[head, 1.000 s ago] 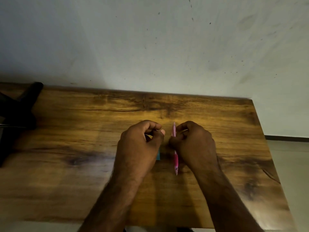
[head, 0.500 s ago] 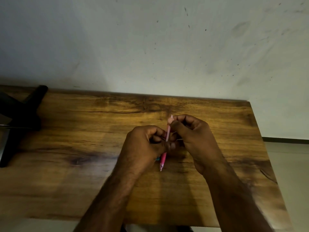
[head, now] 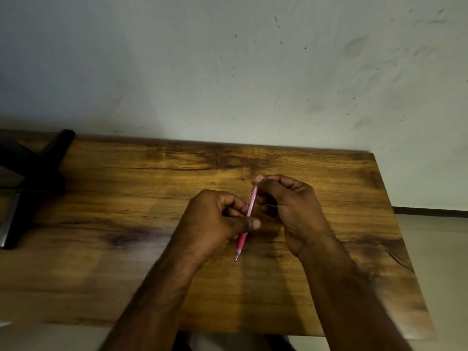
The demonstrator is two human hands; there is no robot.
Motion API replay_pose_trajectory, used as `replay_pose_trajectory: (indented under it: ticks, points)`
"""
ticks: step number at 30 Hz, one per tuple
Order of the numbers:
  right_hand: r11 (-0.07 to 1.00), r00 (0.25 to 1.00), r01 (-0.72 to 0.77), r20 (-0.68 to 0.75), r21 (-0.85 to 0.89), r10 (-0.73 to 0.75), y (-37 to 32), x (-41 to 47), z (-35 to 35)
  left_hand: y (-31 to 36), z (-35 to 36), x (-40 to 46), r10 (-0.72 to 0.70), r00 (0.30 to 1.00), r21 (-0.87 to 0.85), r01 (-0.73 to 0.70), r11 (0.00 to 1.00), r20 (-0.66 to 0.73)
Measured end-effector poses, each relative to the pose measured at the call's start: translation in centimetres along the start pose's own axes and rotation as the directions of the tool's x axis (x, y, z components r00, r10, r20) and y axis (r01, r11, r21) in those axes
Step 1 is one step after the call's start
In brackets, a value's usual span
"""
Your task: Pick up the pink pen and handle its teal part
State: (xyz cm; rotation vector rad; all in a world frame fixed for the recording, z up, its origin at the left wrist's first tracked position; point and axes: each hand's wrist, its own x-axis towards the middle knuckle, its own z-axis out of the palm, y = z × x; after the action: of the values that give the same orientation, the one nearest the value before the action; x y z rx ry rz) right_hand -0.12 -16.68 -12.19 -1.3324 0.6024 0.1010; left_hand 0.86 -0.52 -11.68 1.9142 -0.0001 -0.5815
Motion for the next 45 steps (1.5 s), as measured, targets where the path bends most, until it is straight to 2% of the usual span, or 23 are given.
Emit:
replay_pose_trajectory:
  ticks: [5, 6, 8, 10, 12, 17, 22, 38, 40, 41, 43, 45]
  points:
    - [0.998, 0.996, 0.013, -0.094, 0.065, -0.006, 0.0, 0.9, -0.5, -0.2, 0.0, 0.1, -0.007, 1.0, 0.06, 0.005, 0.998, 0.028]
    - [0.999, 0.99, 0.041, -0.136, -0.002, -0.041, 0.1, 1.2, -0.8, -0.3, 0.0, 0.1, -0.011, 1.0, 0.063, 0.01, 0.998, 0.018]
    - [0.943, 0.963, 0.09, -0.215, -0.319, -0.164, 0.6, 1.7, -1.5, -0.4, 0.0, 0.3, -0.018, 1.0, 0.043, 0.019, 0.999, -0.005]
    - [0.757, 0.933, 0.086, -0.215, -0.648, -0.29, 1.3, 1.8, -1.7, -0.5, 0.0, 0.4, -0.025, 1.0, 0.02, 0.025, 0.999, -0.014]
    - [0.606, 0.917, 0.062, -0.195, -0.793, -0.349, 1.7, 1.7, -1.3, -0.6, 0.1, 0.4, -0.026, 0.999, 0.013, 0.026, 1.0, -0.027]
    - [0.501, 0.906, 0.012, -0.203, -0.866, -0.371, 2.3, 1.8, -0.6, -0.6, 0.6, 0.4, -0.028, 0.999, 0.042, 0.03, 0.999, -0.032]
    - [0.474, 0.905, -0.008, -0.208, -0.88, -0.37, 2.5, 1.9, -0.5, -0.8, 0.4, 0.5, -0.032, 0.999, 0.055, 0.034, 0.998, -0.041]
    - [0.532, 0.915, 0.007, -0.209, -0.847, -0.345, 1.7, 1.7, -1.0, -0.5, 0.6, 0.6, -0.055, 0.998, 0.07, 0.057, 0.996, -0.041]
    - [0.607, 0.902, 0.051, -0.224, -0.793, -0.369, 1.4, 1.7, -1.2, -0.5, 0.6, 0.5, -0.061, 0.997, 0.062, 0.064, 0.996, -0.047]
    - [0.684, 0.898, 0.09, -0.238, -0.724, -0.37, 1.1, 1.8, -1.4, -0.4, 0.6, 0.5, -0.061, 0.997, 0.06, 0.064, 0.996, -0.047]
    - [0.855, 0.919, 0.16, -0.241, -0.493, -0.311, 0.3, 1.7, -1.5, -0.3, 0.6, 0.5, -0.06, 0.997, 0.066, 0.062, 0.996, -0.04]
    - [0.933, 0.961, 0.161, -0.166, -0.321, -0.223, -0.3, 1.4, -1.5, -0.2, 0.7, 0.4, -0.057, 0.998, 0.069, 0.059, 0.996, -0.035]
